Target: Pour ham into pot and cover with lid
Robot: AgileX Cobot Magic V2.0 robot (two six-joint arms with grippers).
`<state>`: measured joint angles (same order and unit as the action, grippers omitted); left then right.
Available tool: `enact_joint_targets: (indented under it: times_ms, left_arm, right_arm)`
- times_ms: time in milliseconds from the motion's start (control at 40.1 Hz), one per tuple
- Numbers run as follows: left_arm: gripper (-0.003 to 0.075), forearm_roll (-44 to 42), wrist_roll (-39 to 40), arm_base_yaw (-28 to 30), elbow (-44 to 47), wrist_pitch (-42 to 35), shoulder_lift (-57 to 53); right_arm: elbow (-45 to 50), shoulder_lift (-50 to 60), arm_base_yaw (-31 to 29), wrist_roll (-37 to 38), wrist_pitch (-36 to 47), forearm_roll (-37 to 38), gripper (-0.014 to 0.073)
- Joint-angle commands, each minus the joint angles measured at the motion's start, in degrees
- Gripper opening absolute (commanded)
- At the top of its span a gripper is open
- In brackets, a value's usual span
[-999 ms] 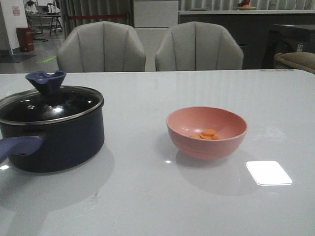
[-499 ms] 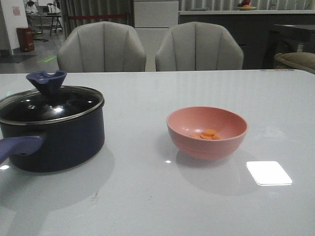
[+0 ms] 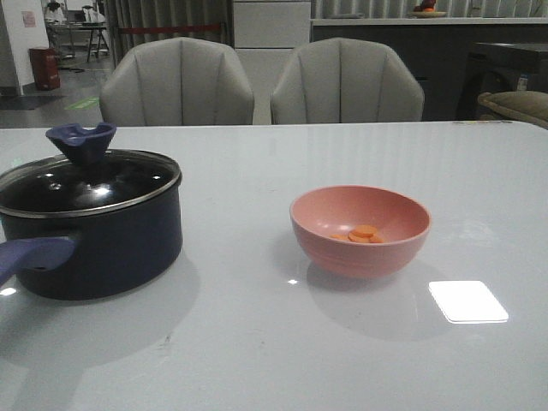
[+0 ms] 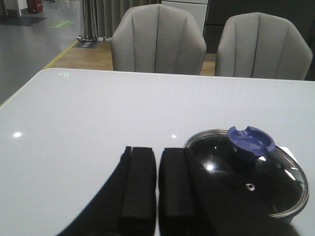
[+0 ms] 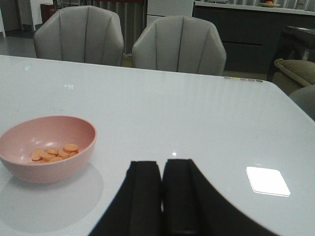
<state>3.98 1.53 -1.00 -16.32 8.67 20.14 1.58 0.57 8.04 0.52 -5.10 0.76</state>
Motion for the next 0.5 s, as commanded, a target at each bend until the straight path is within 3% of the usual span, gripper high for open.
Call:
enact_joint_targets:
  times_ms: [0, 125, 200, 474]
  left_arm:
    - [0.0285, 0.57, 0.52, -0.39, -1.72, -3.35, 0.76]
    - [0.0536, 0.57, 0.52, -0.39, -1.72, -3.48, 0.76]
    - [0.0619, 0.57, 0.52, -0.39, -1.72, -4.1, 0.76]
    - [0.0625, 4.37, 0.52, -0.39, -1.72, -3.76, 0.76]
  right_arm:
    - [-0.33, 1.1, -0.3, -0.19, 5.1, 0.57, 0.015]
    - [-0.33, 1.1, -0.3, -0.19, 5.1, 0.57, 0.015]
    - [-0.33, 1.1, -0.3, -0.19, 5.1, 0.57, 0.015]
    - [-0.33, 1.1, -0.3, -0.19, 5.1, 0.57, 0.015]
